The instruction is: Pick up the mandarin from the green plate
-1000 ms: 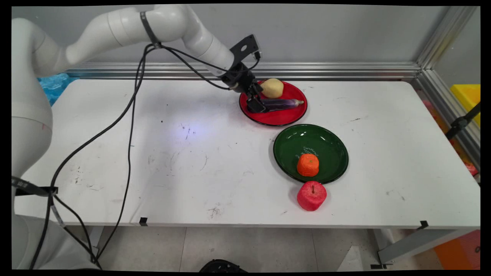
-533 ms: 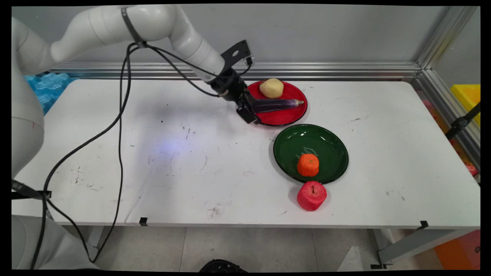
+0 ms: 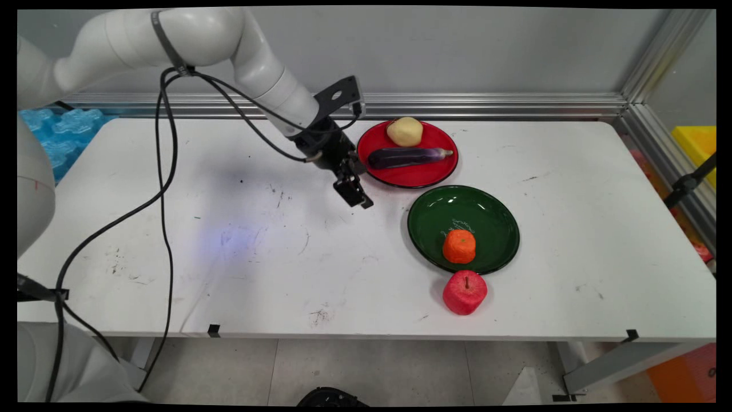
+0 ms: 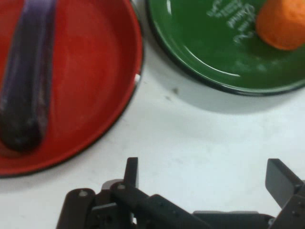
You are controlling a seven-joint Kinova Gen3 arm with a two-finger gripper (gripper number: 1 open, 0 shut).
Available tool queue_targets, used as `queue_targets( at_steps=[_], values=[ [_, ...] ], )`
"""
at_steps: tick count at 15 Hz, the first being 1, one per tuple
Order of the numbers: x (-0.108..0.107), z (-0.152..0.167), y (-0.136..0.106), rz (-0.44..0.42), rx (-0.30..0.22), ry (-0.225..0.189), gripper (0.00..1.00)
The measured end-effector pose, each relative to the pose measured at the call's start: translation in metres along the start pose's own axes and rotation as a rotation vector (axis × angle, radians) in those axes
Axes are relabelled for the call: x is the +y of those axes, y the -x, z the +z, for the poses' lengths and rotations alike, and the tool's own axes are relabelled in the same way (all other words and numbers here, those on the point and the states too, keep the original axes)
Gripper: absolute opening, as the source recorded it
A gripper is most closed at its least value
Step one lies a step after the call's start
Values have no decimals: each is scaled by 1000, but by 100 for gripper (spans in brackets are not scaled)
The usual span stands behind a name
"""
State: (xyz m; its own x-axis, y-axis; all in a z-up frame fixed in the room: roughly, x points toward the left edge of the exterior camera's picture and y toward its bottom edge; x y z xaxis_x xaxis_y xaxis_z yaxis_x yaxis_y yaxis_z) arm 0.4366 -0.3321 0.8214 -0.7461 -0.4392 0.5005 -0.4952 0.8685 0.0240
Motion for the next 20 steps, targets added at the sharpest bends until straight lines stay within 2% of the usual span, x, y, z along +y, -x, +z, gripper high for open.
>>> queue_targets(
  at_steps=[9, 20],
  values=[
    [37, -9, 3, 15, -38, 44, 100],
    [58, 16, -51, 36, 65, 8, 100]
  ],
)
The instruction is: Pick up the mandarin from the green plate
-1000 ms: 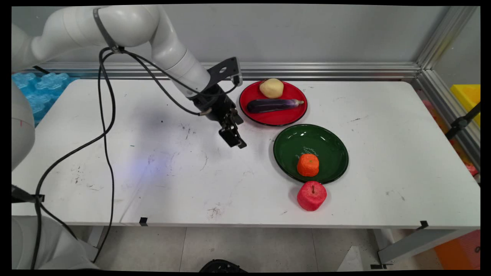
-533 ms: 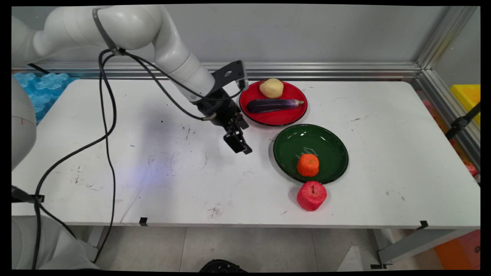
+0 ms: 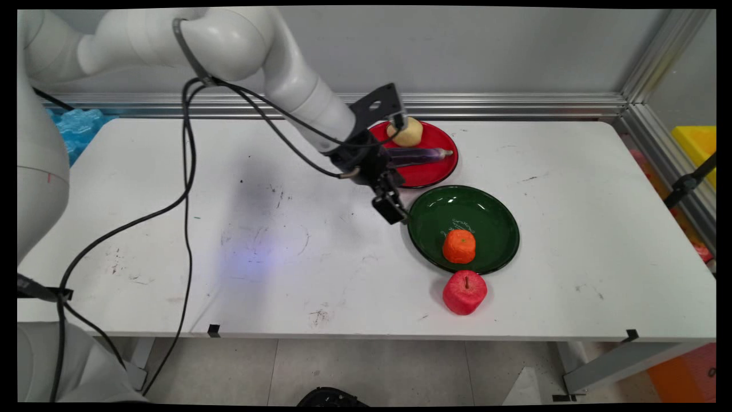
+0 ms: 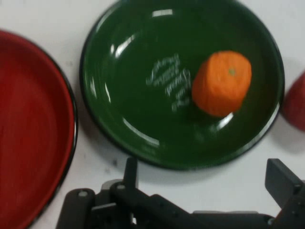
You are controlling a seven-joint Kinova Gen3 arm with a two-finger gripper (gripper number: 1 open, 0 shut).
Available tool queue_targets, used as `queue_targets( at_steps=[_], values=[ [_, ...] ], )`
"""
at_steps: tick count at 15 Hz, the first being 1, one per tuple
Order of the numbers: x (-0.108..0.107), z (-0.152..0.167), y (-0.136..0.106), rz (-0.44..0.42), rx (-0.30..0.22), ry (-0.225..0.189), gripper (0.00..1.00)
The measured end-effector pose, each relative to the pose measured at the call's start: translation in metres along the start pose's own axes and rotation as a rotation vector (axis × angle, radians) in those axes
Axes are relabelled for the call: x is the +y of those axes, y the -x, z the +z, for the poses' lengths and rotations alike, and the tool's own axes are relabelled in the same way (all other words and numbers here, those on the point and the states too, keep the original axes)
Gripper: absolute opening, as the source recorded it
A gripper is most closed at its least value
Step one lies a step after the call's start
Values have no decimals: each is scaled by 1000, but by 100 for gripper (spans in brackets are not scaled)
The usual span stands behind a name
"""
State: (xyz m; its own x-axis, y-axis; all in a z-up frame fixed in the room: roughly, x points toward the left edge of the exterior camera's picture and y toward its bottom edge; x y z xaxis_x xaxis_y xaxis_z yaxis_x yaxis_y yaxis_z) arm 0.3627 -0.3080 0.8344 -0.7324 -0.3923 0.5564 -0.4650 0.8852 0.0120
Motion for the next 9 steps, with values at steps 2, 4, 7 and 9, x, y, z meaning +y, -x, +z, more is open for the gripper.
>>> queue_targets(
  at_steps=[2, 4, 7, 9],
  values=[
    [2, 10, -8, -1, 18, -10, 100],
    [4, 20, -13, -1, 34, -18, 100],
    [6, 38, -19, -1, 54, -29, 100],
    [7, 48, -21, -3, 65, -31, 100]
  ],
)
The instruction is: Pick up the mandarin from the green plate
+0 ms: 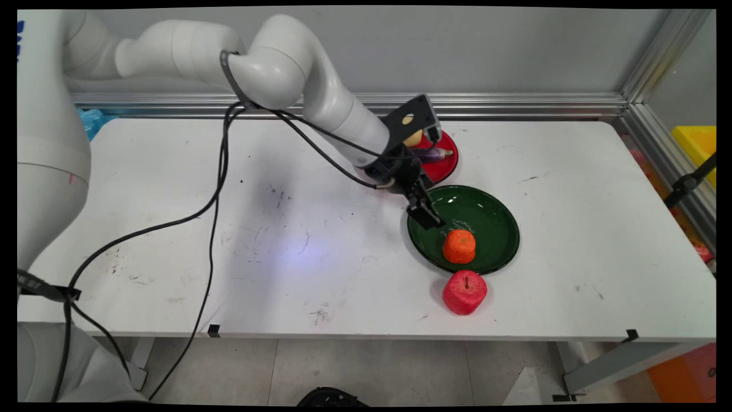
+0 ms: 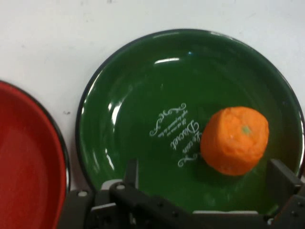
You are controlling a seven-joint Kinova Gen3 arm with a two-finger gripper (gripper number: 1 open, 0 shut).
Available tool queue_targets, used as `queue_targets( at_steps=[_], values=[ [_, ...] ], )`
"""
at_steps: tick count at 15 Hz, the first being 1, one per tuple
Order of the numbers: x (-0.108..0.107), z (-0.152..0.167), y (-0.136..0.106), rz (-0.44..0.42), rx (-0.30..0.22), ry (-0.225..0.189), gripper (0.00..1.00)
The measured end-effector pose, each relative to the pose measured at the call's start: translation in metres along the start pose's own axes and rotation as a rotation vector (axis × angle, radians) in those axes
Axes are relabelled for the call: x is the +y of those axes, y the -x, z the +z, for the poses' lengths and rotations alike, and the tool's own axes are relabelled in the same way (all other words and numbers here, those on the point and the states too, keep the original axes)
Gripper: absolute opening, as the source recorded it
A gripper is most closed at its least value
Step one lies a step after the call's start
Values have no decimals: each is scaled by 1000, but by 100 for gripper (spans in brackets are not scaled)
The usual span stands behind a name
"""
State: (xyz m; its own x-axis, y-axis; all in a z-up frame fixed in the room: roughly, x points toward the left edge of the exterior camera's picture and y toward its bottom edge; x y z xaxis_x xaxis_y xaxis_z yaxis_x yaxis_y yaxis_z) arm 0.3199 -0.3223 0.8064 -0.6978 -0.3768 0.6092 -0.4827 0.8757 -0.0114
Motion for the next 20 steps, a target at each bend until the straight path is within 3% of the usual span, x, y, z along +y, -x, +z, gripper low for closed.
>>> queue_targets(
  at_steps=[8, 20],
  values=[
    [14, 31, -2, -2, 25, 18, 100],
    [33, 62, 4, 75, 35, 31, 100]
  ],
)
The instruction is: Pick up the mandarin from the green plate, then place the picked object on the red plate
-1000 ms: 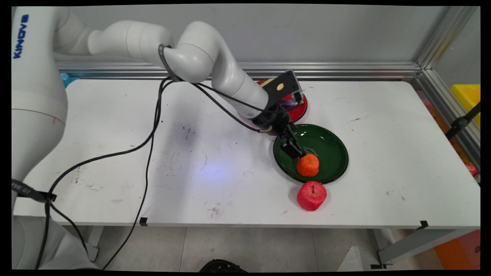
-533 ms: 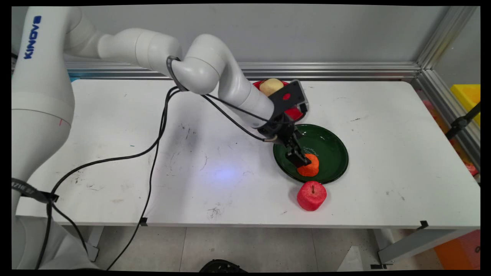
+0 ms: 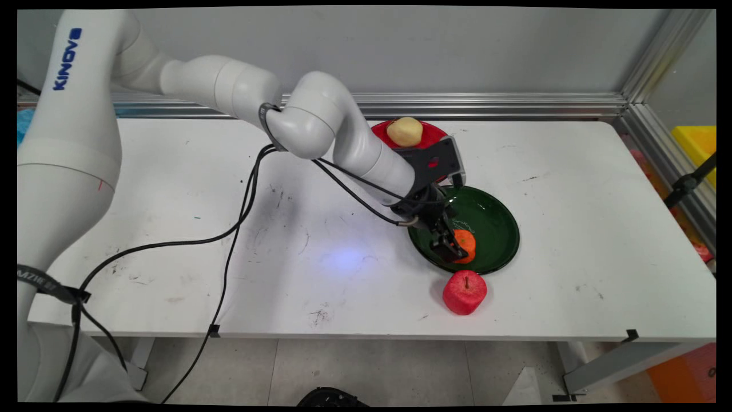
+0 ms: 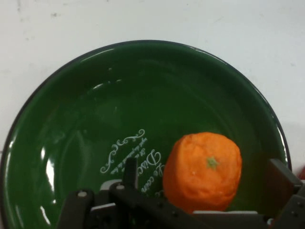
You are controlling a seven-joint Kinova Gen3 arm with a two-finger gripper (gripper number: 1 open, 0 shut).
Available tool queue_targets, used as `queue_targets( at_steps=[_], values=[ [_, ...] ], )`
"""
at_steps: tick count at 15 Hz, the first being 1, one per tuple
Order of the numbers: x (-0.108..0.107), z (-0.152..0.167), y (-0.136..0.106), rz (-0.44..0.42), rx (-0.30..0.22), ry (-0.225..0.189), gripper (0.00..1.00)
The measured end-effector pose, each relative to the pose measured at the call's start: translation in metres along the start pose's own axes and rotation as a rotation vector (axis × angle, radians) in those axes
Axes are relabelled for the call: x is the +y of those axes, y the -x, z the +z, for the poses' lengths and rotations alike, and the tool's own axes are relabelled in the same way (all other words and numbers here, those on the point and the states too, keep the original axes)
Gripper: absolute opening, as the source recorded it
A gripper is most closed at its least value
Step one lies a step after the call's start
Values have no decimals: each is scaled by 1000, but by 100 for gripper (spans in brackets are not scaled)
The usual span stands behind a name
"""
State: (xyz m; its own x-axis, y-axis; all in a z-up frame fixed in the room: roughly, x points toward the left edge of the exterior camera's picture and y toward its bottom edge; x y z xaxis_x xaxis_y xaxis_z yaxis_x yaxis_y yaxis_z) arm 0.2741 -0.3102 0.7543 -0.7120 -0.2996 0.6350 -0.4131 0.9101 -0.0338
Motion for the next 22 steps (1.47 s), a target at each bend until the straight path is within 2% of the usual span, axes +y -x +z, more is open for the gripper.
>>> queue_targets(
  at_steps=[2, 3, 14, 22],
  values=[
    [2, 4, 2, 9, 0, 2, 100],
    [3, 6, 2, 13, 0, 3, 0],
    [3, 9, 5, 41, -4, 11, 0],
    [-24, -27, -10, 84, 5, -16, 0]
  ],
)
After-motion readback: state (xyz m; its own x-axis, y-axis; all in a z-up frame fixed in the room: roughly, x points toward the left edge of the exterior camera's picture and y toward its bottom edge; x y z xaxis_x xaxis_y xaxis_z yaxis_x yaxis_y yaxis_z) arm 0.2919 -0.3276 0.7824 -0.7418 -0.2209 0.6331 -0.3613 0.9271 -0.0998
